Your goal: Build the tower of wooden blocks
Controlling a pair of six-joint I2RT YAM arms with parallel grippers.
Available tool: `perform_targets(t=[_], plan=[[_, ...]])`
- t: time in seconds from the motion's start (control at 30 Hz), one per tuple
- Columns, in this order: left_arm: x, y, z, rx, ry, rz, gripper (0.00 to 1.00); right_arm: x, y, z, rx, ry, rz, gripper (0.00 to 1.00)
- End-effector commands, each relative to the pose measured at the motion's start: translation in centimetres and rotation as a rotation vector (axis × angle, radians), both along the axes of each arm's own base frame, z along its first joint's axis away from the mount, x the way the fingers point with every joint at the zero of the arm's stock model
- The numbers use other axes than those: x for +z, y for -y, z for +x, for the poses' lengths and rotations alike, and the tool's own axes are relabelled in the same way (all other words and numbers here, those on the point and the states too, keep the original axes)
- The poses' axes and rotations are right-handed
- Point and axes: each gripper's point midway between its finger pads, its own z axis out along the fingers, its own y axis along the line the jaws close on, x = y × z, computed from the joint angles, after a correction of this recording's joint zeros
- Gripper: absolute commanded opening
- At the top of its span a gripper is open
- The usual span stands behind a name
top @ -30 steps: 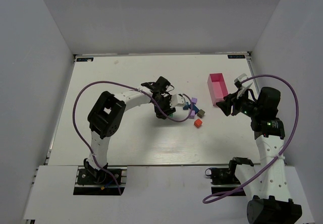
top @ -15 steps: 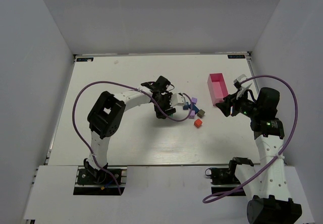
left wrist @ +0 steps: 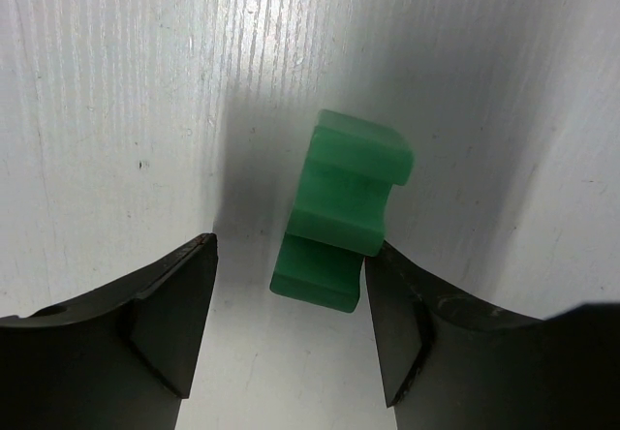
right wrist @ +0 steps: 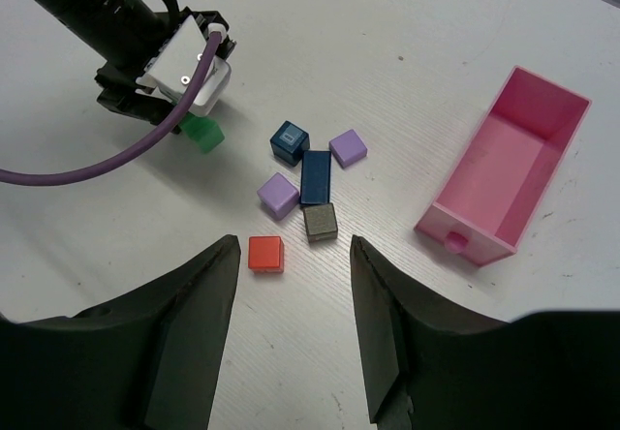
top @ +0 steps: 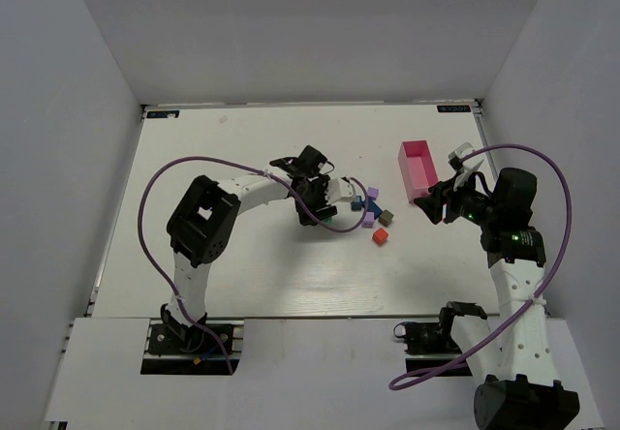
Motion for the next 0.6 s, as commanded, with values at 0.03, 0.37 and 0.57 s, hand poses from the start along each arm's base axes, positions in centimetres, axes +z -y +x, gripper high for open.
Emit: perform_targets(t=[0.03, 0.37, 0.57], plan=[[2.6, 0.2, 0.3, 0.0, 0.049, -0.042, 0.74, 0.7, -0.3, -0.1, 0.021, 0.03, 0.002, 0.56], [2.8, 0.8, -0.4, -0.03, 0.031, -0.054, 0.74, 0.4, -0.3, -0.1, 0.022, 0.02, 0.005, 0.56], [2.8, 1.1, -0.7, -0.039, 0.03, -0.054, 0.74, 0.6, -0.3, 0.0, 0.023, 0.027, 0.002, 0.56]])
